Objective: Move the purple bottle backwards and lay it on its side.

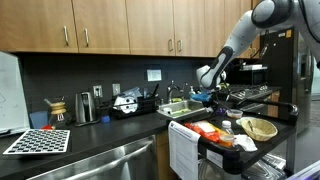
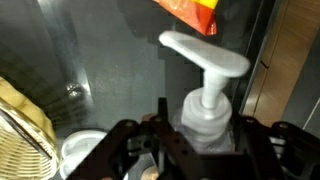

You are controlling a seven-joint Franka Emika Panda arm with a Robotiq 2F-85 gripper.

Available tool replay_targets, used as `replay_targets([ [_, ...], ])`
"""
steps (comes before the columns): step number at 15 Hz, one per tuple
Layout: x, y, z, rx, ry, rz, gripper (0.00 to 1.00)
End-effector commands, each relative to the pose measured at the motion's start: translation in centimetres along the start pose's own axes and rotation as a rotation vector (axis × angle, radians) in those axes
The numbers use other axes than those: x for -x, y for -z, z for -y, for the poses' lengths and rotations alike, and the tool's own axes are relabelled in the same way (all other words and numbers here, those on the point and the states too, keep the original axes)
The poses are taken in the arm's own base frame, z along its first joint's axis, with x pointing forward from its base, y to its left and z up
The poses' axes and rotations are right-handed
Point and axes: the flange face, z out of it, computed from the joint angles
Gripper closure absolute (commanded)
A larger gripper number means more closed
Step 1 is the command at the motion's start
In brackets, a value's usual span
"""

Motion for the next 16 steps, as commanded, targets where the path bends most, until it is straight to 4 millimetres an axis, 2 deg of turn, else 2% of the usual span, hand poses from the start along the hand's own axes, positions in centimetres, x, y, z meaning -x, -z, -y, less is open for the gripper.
replay_targets([
  [1, -0.8, -1.4, 0.0, -0.026, -0.006, 0.02, 0.74],
  [10, -2.5, -3.6, 0.3, -0.061, 0.033, 0.113, 0.74],
  [11, -2.7, -3.7, 0.3, -0.062, 0.035, 0.119, 0.64],
  [12, -3.0, -3.7, 0.3, -0.064, 0.036, 0.125, 0.43],
  [13, -3.2, -3.8, 0.4, -0.065, 0.036, 0.132, 0.4],
  [14, -3.5, -3.8, 0.4, -0.065, 0.037, 0.139, 0.31],
  [15, -3.7, -4.0, 0.5, -0.064, 0.04, 0.144, 0.16],
  [16, -4.0, -4.0, 0.6, -0.063, 0.042, 0.15, 0.08],
])
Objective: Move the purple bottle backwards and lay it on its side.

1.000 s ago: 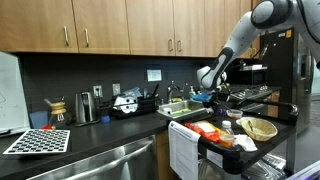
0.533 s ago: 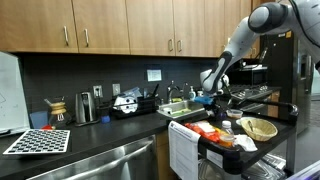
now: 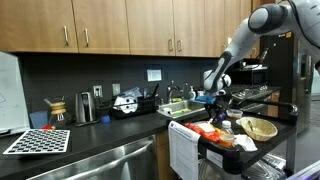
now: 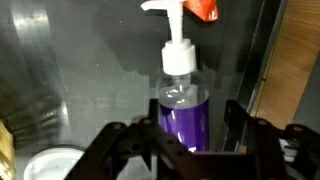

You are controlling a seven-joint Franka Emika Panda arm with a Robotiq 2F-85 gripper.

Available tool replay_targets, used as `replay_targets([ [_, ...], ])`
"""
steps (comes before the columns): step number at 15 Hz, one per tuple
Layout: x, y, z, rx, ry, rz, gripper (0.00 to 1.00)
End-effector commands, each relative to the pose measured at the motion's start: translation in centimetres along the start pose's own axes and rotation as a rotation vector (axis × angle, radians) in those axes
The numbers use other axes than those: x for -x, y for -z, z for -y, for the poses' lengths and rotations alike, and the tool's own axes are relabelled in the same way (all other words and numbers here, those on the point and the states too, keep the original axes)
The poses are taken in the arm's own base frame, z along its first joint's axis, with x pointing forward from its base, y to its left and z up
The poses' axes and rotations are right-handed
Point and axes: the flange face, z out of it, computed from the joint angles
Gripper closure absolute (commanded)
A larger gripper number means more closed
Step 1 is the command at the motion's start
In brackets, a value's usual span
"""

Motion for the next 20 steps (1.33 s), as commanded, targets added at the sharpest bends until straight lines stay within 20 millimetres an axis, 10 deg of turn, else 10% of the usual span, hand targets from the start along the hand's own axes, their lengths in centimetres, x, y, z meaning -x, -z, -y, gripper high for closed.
replay_targets([
  [1, -1.1, -0.2, 0.5, -0.01, 0.006, 0.025, 0.02],
  [7, -2.0, 1.6, 1.6, -0.041, 0.029, 0.024, 0.0],
  [20, -2.9, 14.6, -1.7, -0.084, 0.561, 0.125, 0.0],
])
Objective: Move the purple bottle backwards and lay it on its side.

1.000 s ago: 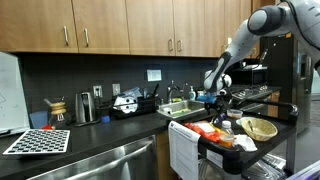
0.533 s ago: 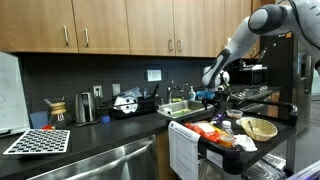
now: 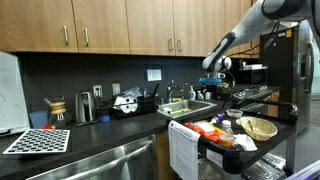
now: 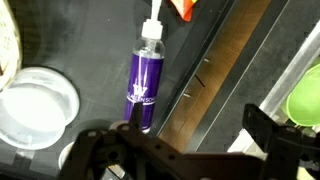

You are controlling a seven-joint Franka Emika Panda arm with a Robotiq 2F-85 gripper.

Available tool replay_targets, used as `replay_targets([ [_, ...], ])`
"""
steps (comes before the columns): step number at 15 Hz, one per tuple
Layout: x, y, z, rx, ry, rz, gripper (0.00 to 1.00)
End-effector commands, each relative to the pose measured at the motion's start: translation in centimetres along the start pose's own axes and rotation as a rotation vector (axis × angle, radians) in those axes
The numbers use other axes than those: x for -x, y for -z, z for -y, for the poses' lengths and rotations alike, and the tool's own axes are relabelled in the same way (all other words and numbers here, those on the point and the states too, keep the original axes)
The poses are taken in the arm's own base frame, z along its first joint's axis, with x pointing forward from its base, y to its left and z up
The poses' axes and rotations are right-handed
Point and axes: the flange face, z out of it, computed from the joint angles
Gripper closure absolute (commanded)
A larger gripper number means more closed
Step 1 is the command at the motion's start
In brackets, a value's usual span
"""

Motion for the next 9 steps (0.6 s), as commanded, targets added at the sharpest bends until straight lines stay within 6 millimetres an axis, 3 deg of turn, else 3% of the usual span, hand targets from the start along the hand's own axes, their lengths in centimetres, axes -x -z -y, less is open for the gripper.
replay_targets([
  [1, 1.1, 3.8, -2.5, 0.018, 0.193, 0.068, 0.0],
  [9, 1.7, 7.5, -5.6, 0.078, 0.528, 0.152, 0.0],
])
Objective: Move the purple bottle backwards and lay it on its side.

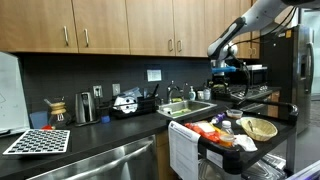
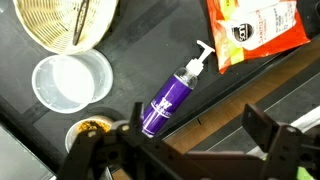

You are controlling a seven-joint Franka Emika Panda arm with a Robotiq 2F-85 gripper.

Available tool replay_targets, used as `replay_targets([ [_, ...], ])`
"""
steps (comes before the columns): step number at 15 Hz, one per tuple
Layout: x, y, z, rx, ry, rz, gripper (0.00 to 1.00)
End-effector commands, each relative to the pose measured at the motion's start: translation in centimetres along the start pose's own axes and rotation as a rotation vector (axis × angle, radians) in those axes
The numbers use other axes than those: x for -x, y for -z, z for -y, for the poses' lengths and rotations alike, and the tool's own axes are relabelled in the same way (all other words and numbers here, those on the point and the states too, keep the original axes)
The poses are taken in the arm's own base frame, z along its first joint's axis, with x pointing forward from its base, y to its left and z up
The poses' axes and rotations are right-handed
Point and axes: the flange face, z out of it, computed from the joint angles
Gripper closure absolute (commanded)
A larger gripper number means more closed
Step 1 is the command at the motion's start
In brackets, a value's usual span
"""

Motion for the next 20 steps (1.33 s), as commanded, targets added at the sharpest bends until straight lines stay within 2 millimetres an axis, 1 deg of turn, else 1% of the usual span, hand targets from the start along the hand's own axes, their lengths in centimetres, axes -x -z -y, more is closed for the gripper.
replay_targets([
  [1, 1.4, 1.4, -1.4, 0.009, 0.106, 0.033, 0.0],
  [5, 1.7, 2.2, -2.3, 0.001, 0.2, 0.07, 0.0],
  [10, 1.7, 2.9, -3.3, 0.007, 0.252, 0.089, 0.0],
  [16, 1.6, 3.5, -4.0, -0.01, 0.38, 0.069, 0.0],
  [18, 1.4, 3.6, -4.1, -0.015, 0.408, 0.067, 0.0],
  [19, 1.0, 2.8, -3.6, 0.007, 0.377, 0.072, 0.0],
  [20, 1.0, 2.9, -3.7, 0.006, 0.388, 0.071, 0.0],
])
